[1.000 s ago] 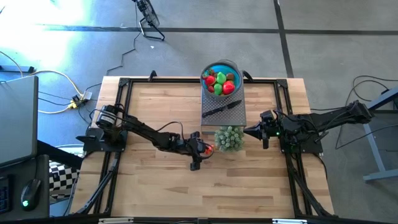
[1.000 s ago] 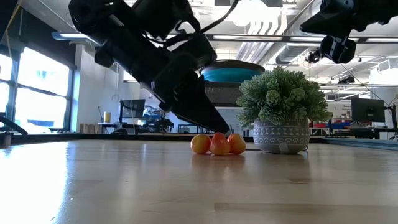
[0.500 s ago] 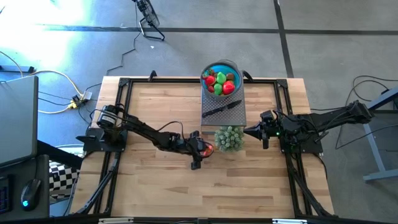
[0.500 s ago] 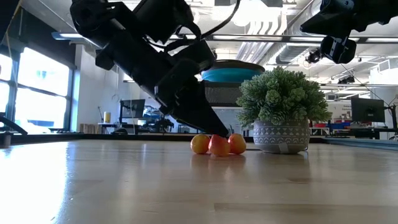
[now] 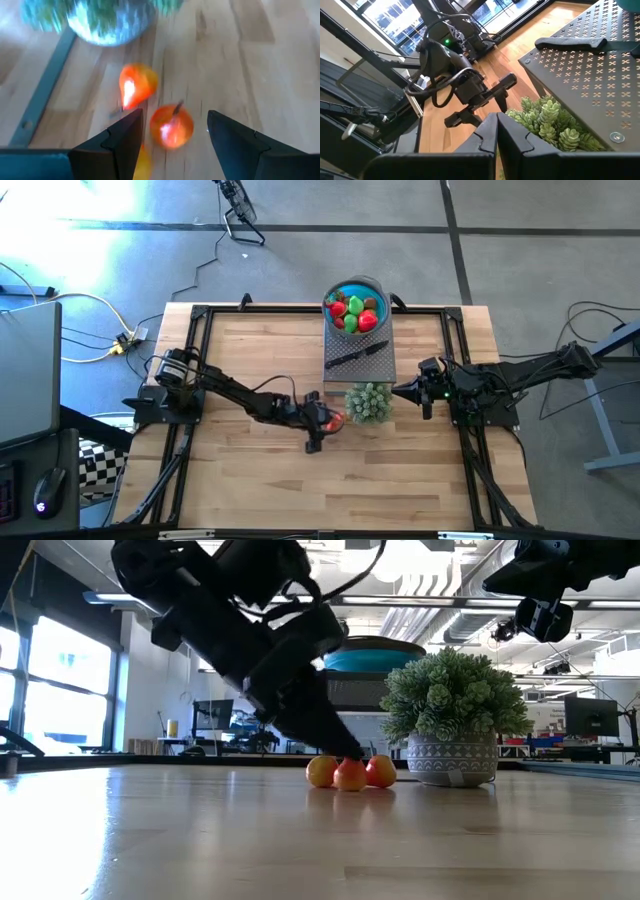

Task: Pick & Place Fruit
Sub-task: Put the orange pear into the blue strainer bowl

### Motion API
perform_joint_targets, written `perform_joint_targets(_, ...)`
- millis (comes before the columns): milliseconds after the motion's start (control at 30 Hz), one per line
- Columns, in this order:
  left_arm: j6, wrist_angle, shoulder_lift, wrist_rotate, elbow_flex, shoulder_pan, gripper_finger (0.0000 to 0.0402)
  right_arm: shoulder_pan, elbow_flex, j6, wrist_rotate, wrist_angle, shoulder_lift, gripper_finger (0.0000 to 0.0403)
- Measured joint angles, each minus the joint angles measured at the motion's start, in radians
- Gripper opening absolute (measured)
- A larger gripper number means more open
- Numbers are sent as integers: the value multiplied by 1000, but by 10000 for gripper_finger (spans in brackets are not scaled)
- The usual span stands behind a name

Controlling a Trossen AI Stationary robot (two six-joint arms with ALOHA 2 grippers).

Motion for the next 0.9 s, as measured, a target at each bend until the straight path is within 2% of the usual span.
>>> perform_joint_targets(233,0,-52,-2,-4,2,0,216,0,0,0,0,0,0,3)
perform_joint_targets(900,-1,-12,10,4,1,0,216,0,0,0,0,-10,0,2)
